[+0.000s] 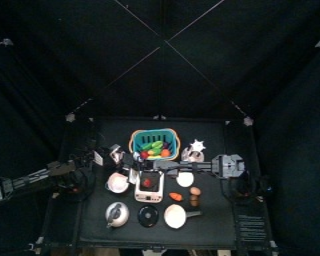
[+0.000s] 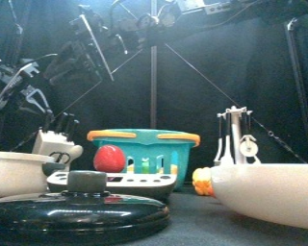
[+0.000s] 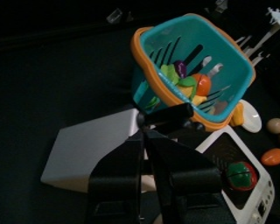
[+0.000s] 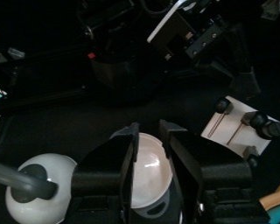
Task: Grab cleaver
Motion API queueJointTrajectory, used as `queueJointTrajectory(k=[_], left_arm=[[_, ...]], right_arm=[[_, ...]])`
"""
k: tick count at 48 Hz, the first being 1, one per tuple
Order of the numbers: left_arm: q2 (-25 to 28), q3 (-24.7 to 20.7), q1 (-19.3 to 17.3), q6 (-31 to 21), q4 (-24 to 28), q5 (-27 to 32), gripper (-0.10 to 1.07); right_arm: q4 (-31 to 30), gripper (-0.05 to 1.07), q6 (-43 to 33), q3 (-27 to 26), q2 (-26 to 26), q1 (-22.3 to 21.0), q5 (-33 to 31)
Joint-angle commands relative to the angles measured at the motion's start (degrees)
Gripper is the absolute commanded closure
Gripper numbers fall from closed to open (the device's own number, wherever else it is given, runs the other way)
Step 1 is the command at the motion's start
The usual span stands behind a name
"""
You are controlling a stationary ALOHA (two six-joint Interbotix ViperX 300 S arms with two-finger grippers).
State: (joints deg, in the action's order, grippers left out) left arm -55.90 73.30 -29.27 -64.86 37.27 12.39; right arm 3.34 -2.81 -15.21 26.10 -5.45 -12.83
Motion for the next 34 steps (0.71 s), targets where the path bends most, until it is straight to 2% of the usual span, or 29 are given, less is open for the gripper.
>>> queueJointTrajectory(k=[1,14,26,34], left_arm=[[0.18,-0.18,-0.18,0.09,-0.44,-0.35,0.47],[0.26,0.18,-0.18,0.00,-0.53,-0.35,0.47],[0.26,0.26,-0.26,-0.09,-1.32,-0.53,0.47],[0.70,0.44,-0.44,-0.09,-1.41,-0.62,0.47]], right_arm=[[-0.35,0.35,0.09,-5.19,0.35,-0.88,-3.16],[-2.64,0.35,-0.18,-12.22,4.04,-1.85,-8.00],[-3.60,0.34,-1.93,-16.08,5.89,-3.34,-12.04],[-8.61,0.34,-5.45,-17.93,6.59,-3.78,-14.85]])
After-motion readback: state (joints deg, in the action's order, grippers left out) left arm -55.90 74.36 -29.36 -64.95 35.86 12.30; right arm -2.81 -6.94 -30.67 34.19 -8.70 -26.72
